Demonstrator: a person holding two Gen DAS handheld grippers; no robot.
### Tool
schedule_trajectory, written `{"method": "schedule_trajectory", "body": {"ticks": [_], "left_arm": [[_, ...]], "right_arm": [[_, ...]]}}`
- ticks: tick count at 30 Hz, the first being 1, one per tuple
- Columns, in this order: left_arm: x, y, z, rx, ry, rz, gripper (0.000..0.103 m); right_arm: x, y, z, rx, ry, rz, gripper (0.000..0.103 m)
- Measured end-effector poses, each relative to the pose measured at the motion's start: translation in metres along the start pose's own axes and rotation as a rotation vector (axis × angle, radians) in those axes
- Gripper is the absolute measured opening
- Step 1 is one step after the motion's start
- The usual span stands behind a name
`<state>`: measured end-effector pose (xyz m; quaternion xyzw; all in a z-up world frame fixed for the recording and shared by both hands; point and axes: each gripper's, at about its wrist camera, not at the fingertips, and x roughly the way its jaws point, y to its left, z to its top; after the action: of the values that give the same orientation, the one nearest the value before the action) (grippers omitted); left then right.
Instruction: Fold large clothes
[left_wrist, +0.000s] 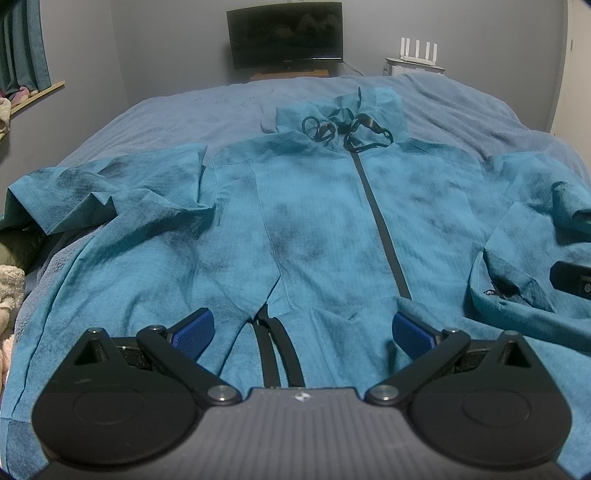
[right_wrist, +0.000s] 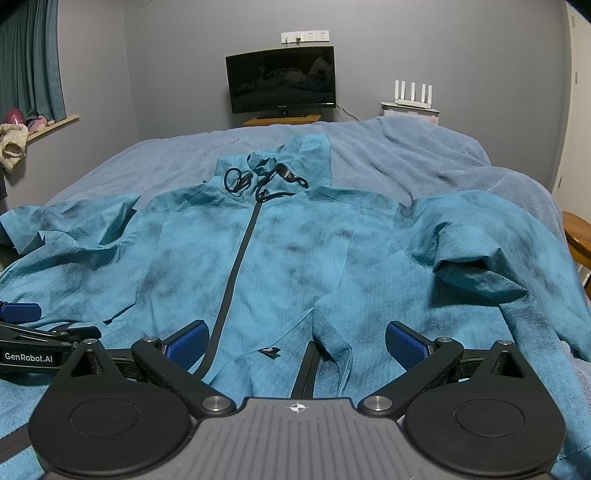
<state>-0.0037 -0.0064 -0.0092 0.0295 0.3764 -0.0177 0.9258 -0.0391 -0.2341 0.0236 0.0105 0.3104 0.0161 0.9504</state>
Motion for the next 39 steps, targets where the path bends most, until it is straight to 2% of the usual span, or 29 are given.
{"method": "schedule_trajectory", "body": {"ticks": [27,32,35,39], "left_arm": [[0.001,-0.001,0.0,0.005,0.005,0.002,0.103],[-0.005,0.008,0.006,0.038,-0.042,-0.01,0.103],[-0.01,0.02,0.021,0.073,-0.088,-0.015,0.103],[-0.015,0.035,0.051,0.097,-0.148,-0.054,0.103]], "right_arm": [[-0.002,0.0,0.002,-0.002,0.005,-0.002,0.103],[-0.004,-0.002,0.0,0.01,-0.007,-0.011,0.103],[-0.025,-0.013,0.009,0.03,-0.048,-0.008,0.103],[-0.054,-0.056,0.02,0.171,-0.16,0.033,0.103]]}}
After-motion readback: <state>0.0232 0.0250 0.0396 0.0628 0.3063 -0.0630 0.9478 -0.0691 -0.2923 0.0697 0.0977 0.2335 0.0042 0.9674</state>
